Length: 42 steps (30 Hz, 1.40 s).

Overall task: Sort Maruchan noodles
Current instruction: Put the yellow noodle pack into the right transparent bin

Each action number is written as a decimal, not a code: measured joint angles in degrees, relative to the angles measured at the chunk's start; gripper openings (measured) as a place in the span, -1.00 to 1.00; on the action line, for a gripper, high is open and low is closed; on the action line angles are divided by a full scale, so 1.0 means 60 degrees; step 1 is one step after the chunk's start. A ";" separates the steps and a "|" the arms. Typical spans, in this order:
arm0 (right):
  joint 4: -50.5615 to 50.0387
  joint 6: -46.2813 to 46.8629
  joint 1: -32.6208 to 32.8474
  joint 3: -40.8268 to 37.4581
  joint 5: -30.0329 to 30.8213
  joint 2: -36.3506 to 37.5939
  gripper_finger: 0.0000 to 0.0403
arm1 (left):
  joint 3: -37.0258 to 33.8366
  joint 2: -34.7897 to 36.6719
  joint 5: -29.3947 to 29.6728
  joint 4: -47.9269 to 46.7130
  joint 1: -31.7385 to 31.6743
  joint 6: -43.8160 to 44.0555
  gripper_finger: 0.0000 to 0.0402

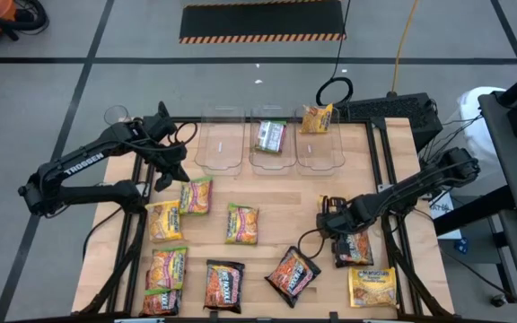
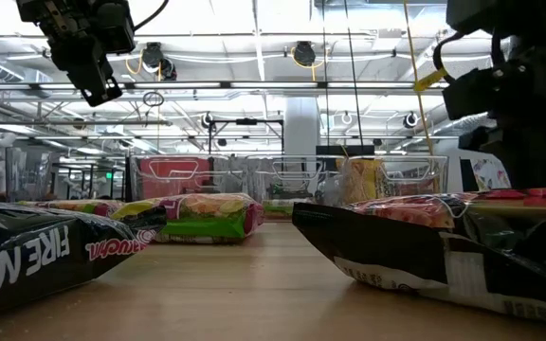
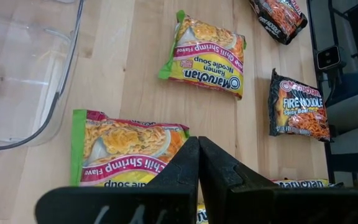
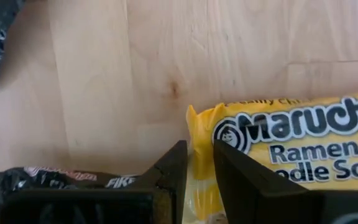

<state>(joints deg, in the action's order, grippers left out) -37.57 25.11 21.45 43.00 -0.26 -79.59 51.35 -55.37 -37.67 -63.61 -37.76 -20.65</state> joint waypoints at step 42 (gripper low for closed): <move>0.2852 0.2136 -0.0535 -0.1660 0.0232 0.0963 -1.00 | 0.0000 -0.0001 0.0000 0.0036 -0.0003 0.0075 -0.96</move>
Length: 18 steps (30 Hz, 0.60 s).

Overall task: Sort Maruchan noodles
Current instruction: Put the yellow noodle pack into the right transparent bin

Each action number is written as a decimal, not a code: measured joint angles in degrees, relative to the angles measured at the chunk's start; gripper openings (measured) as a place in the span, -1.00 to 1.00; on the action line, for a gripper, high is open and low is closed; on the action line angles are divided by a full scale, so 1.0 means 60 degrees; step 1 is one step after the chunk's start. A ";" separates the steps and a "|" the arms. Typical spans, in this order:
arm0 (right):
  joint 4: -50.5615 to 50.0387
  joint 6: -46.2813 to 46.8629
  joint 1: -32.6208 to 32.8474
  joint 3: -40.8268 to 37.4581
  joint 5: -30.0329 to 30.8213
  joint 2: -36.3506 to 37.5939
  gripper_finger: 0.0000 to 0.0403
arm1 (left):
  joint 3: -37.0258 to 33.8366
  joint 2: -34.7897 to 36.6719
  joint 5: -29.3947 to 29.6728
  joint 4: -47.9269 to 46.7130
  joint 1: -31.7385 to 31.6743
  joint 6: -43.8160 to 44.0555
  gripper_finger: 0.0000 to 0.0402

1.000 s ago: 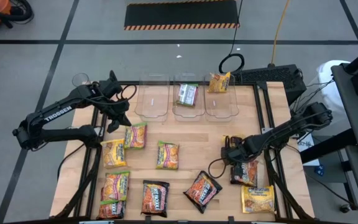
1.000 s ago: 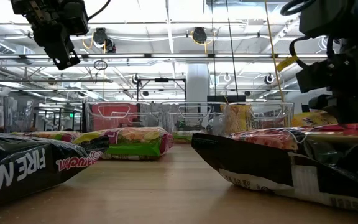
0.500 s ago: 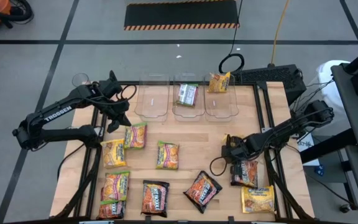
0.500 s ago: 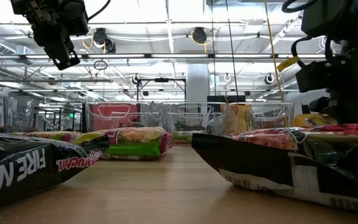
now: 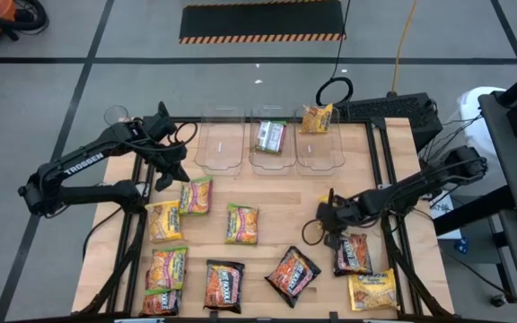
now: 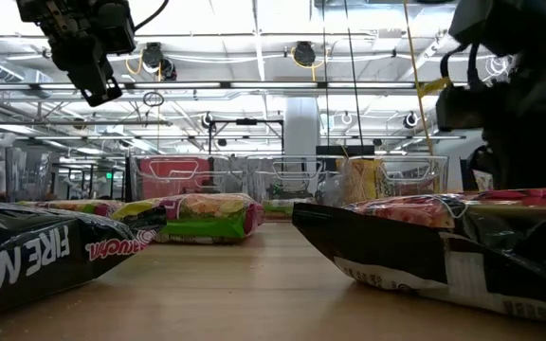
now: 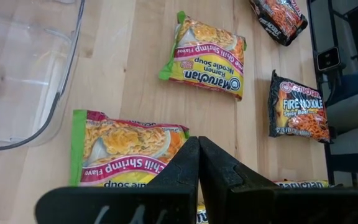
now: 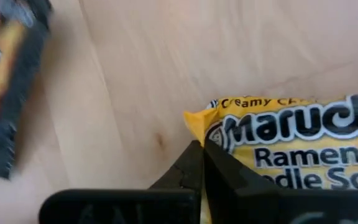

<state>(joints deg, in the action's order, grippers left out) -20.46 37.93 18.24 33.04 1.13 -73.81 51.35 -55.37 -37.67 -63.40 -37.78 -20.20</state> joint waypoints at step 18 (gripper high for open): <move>-0.0715 0.0795 -0.0025 0.0036 0.1644 0.2232 -1.00 | 0.0000 0.0000 0.0004 0.0002 0.0000 0.0429 -0.96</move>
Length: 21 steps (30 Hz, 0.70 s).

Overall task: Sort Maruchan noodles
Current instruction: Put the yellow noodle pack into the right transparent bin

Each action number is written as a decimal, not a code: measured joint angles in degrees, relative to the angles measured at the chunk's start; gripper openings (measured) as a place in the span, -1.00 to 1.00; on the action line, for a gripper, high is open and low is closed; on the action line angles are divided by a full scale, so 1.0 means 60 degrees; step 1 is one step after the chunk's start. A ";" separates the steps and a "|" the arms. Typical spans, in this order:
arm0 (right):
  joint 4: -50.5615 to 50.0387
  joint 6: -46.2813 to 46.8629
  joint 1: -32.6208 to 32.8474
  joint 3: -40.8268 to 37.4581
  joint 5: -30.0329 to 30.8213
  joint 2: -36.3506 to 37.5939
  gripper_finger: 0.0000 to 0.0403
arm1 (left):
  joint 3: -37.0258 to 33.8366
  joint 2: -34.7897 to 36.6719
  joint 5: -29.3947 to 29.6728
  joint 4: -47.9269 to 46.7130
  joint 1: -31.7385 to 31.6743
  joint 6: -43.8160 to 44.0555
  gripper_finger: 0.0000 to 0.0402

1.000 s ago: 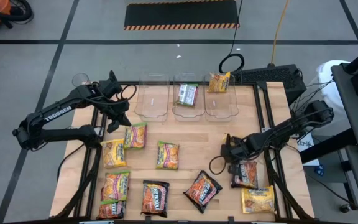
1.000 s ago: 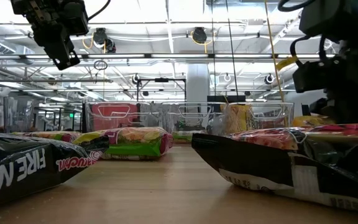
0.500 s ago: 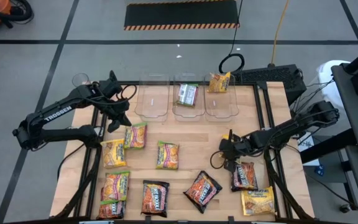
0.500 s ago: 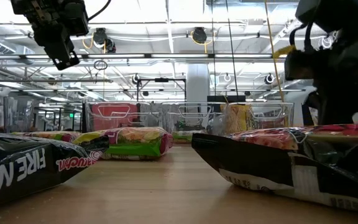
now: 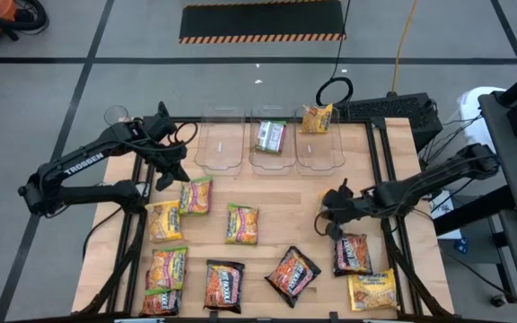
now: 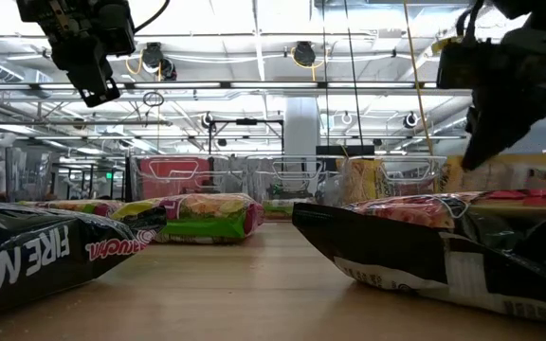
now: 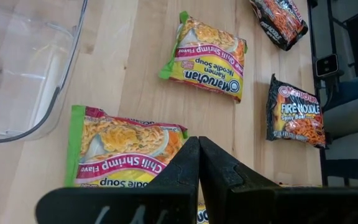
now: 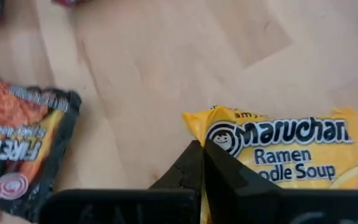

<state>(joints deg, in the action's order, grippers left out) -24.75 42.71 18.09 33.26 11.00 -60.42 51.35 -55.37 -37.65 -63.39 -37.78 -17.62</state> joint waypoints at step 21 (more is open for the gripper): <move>-0.0279 -0.0897 -0.0147 0.0258 0.2792 0.1589 -1.00 | 0.0000 0.0000 0.0000 0.0024 0.0000 -0.0001 -0.96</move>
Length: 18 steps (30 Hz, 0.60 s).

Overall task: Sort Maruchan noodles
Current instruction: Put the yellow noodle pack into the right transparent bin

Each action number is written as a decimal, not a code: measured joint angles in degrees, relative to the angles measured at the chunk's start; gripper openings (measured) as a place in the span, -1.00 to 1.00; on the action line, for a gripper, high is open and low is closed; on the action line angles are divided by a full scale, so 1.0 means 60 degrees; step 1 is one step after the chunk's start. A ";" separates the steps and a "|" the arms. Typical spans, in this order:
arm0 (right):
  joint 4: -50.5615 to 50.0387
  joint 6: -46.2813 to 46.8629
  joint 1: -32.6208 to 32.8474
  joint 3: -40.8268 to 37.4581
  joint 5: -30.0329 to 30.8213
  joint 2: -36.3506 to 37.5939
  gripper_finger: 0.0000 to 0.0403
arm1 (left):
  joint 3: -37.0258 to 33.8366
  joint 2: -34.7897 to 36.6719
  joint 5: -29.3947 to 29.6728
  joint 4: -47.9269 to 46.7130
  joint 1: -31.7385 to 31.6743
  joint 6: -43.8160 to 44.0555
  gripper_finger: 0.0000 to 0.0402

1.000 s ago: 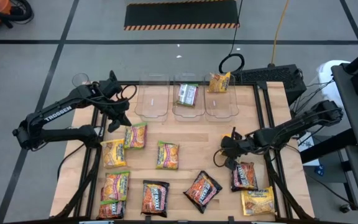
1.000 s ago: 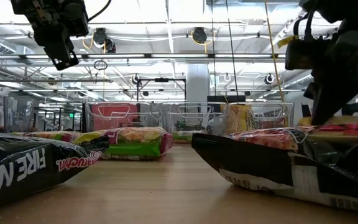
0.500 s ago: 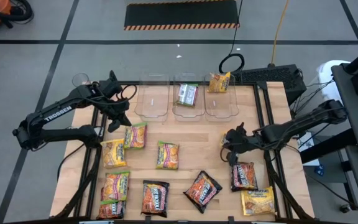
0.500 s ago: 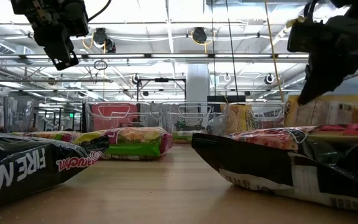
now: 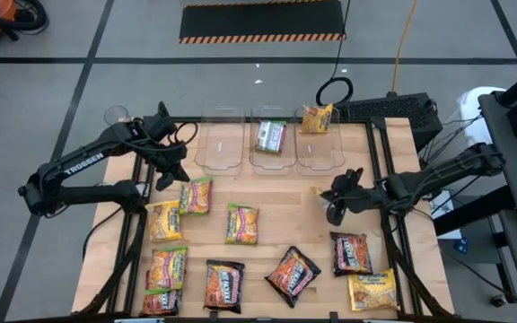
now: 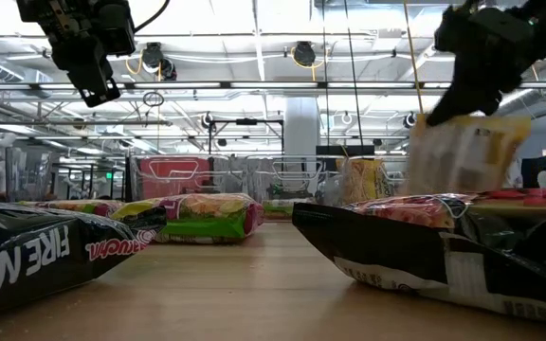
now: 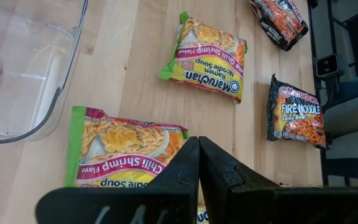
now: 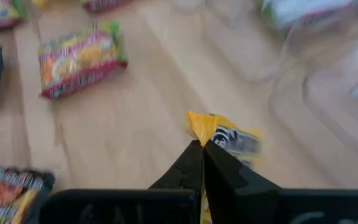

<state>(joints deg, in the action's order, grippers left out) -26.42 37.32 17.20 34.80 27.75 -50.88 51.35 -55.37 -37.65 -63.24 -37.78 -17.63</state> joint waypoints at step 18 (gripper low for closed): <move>0.1143 -0.3287 -0.1398 0.0853 0.1186 0.0180 -1.00 | 0.0000 0.0000 0.0002 0.0011 0.0000 0.0044 -0.96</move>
<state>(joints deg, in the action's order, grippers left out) -19.56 17.60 8.82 39.92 34.86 -49.80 51.35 -55.37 -37.64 -63.18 -37.78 -17.36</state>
